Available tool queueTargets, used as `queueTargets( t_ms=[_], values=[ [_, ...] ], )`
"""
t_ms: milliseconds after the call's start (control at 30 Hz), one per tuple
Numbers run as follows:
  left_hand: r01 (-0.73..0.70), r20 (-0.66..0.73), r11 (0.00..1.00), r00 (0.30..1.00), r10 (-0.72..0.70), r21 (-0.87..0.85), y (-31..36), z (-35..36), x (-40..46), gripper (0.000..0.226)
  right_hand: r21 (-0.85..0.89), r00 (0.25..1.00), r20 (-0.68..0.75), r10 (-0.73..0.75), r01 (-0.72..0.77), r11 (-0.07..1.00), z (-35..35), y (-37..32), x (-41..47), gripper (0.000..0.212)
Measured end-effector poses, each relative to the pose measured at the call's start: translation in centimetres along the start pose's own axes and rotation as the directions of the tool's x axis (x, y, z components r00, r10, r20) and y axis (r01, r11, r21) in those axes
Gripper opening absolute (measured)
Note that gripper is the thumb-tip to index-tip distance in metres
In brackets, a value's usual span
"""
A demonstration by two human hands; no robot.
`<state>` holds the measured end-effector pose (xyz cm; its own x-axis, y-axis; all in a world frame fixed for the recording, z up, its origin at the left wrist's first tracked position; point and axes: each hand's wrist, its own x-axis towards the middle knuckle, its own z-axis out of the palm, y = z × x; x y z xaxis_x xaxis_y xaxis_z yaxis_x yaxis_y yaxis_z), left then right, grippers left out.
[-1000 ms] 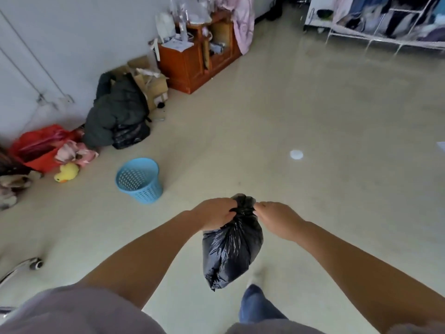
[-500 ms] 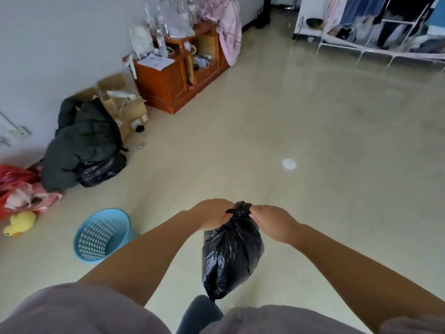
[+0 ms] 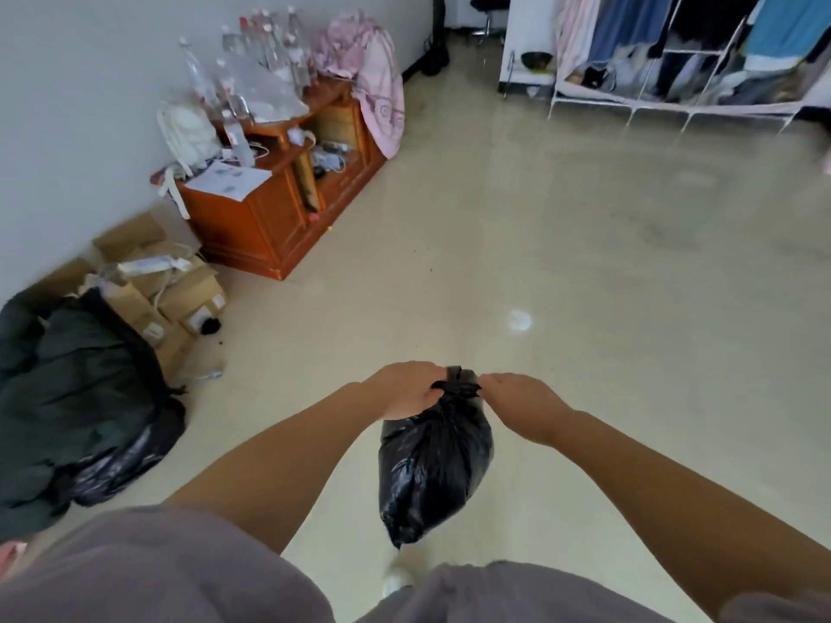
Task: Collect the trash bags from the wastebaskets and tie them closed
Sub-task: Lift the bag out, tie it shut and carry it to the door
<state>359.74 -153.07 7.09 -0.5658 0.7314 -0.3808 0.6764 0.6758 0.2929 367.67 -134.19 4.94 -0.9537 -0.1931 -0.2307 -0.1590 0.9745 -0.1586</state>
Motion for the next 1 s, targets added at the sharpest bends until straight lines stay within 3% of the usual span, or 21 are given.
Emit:
queueTargets(
  t_ms=[300,700,1000],
  values=[
    [-0.03,0.035,0.994,0.999,0.026,0.107,-12.6,-9.9,17.9,0.02,0.069,0.999,-0.009,0.047,-0.046,0.997,-5.0,7.6,19.7,0.031],
    [0.003,0.004,0.999,1.0,-0.003,0.033,-23.6,-24.8,43.5,0.013,0.07,1.0,0.029,-0.003,0.001,0.998,-14.9,24.7,44.9,0.029],
    [-0.033,-0.043,0.997,0.998,0.036,0.069,-35.4,-36.4,64.2,0.02,0.119,0.998,0.032,0.052,-0.055,0.991,-21.2,37.0,67.6,0.029]
  ],
)
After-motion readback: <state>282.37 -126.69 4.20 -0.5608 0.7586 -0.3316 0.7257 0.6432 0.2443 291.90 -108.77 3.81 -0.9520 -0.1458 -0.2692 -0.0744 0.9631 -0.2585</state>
